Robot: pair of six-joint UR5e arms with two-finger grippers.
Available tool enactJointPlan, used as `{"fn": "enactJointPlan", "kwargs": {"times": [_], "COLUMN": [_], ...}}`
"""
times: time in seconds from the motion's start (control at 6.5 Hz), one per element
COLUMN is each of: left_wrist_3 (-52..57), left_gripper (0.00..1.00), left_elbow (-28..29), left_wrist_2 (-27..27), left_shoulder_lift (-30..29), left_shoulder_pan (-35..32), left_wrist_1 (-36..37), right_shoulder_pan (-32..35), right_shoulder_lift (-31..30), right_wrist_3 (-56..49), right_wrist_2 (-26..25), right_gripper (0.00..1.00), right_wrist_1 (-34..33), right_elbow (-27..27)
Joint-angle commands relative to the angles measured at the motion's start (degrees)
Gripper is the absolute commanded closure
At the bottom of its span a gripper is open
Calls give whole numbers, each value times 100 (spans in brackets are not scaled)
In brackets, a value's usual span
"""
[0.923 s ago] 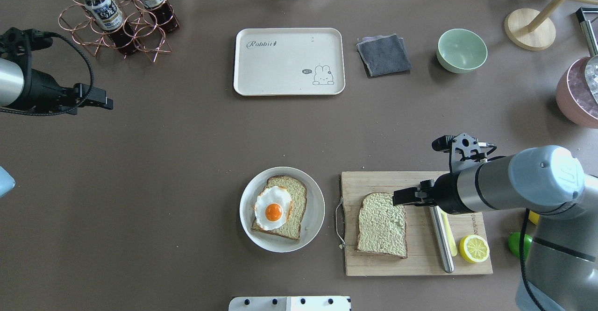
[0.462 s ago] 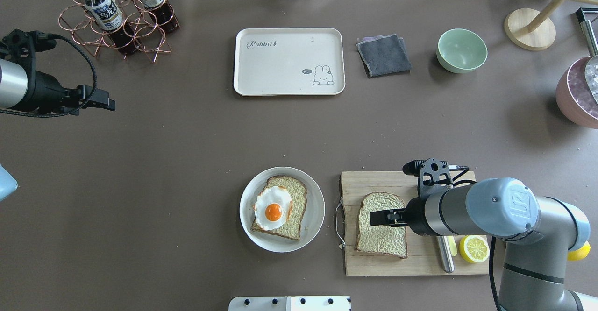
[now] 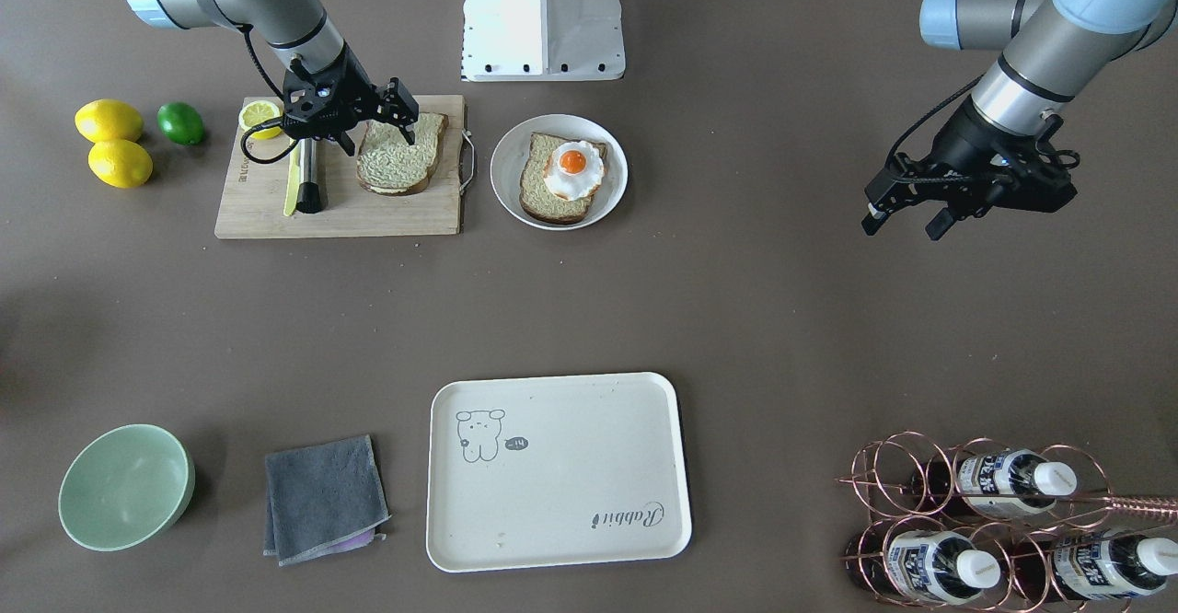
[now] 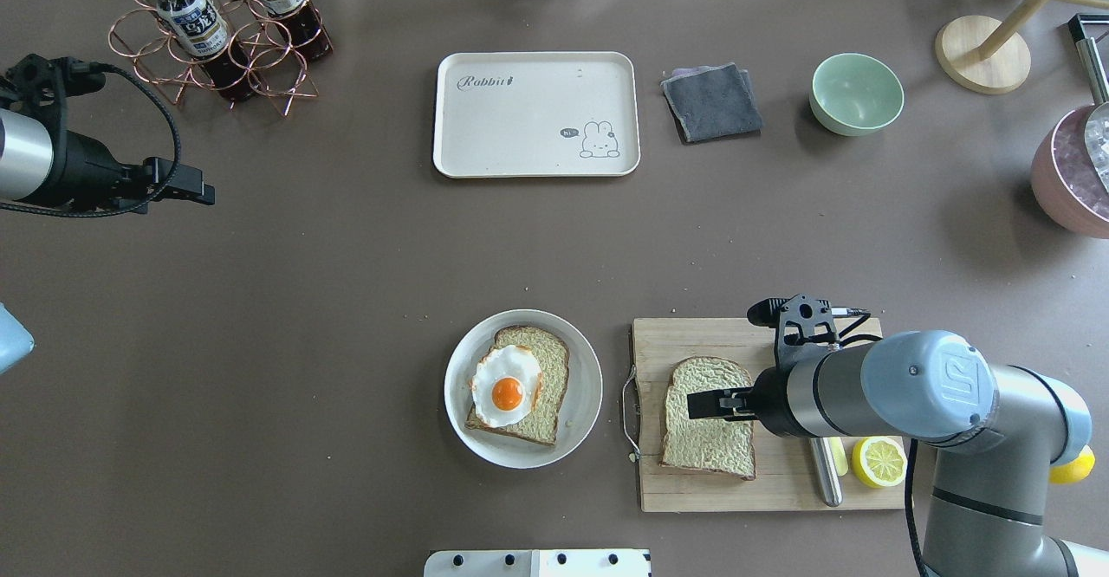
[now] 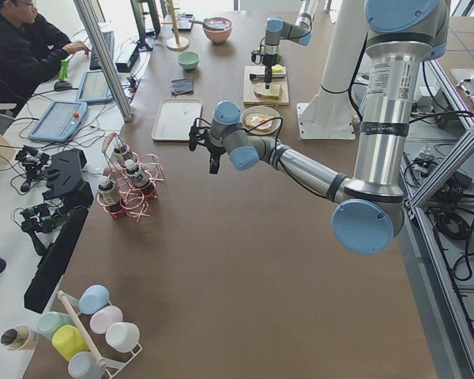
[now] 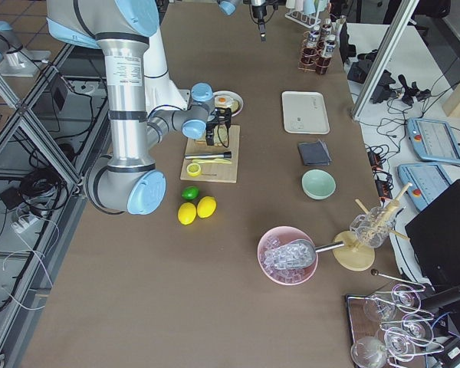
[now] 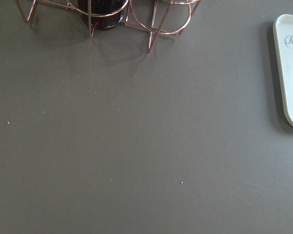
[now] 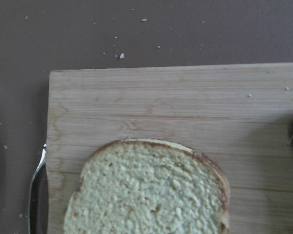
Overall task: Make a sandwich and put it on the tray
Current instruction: 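Lower the right gripper and grasp the edge of the bread slice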
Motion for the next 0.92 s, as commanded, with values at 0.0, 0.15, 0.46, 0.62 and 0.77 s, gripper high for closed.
{"fn": "enactJointPlan", "kwargs": {"times": [0.0,0.15,0.46,0.62,0.77], "left_wrist_3": [3,3,3,3,3], "left_gripper": [3,3,3,3,3], "left_elbow": [10,10,1,1,1], "left_wrist_2": [0,0,0,0,0], "left_shoulder_lift": [-6,-15,-15,-15,-15], "left_shoulder_pan": [0,0,0,0,9], "left_wrist_1": [0,0,0,-9,0], "right_shoulder_pan": [-3,-3,32,119,164], "right_shoulder_lift": [-21,-47,-4,14,5], "right_wrist_3": [5,5,14,214,277], "right_wrist_2": [-10,-10,16,86,78], "right_gripper": [42,86,100,100,100], "right_wrist_1": [6,6,6,14,15], "right_elbow": [-54,-45,16,60,113]}}
